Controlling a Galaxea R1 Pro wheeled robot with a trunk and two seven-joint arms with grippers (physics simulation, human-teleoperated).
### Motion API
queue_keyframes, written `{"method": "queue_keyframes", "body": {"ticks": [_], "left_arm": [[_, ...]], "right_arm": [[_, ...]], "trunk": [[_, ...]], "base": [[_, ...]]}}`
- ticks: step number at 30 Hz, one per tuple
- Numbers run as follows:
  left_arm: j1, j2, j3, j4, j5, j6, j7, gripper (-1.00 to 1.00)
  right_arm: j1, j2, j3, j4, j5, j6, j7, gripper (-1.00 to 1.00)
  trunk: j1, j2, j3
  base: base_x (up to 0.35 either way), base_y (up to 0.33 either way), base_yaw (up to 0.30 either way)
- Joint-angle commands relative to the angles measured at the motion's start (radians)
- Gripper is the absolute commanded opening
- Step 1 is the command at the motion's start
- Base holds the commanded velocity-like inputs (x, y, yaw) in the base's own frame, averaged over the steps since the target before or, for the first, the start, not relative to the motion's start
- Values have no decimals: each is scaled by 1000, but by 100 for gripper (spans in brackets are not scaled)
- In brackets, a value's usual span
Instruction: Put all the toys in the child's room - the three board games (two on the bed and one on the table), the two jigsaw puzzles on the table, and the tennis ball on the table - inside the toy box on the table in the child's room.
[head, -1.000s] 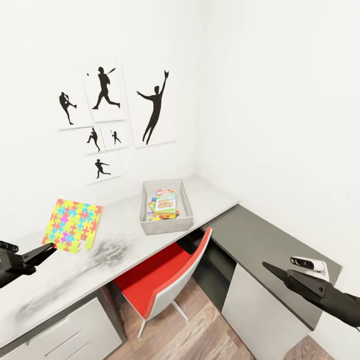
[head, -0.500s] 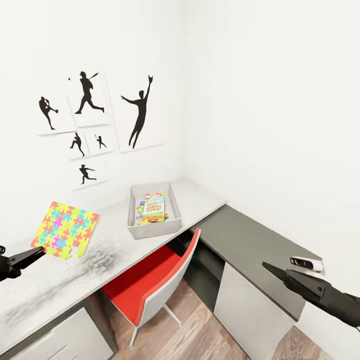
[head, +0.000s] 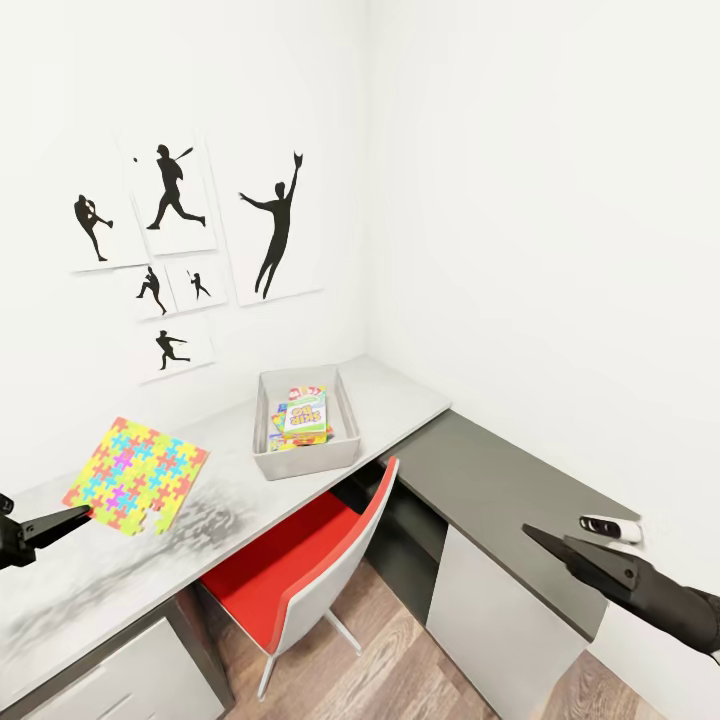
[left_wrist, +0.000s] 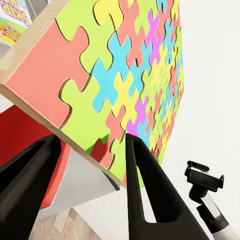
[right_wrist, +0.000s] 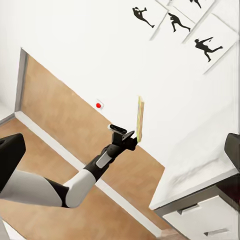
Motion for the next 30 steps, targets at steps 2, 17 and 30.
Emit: {"method": "queue_keyframes", "body": {"ticks": [2,17,30], "left_arm": [[-1,1,0,0,1,12,-5,-100],[-1,5,31,-1,7,15,-18,-100],[-1,15,32,-1,3,16,-50,-100]], "right_arm": [[-1,0,0,0,-6,8,-13,100],[-1,0,0,0,-7,9,-20,100],[-1,-1,0,-2,-8,9,-19,100]], "trunk": [[1,-2,-2],[-30,54,23],[-45,81,35]], "base": [[0,0,0],[0,0,0],[0,0,0]]}}
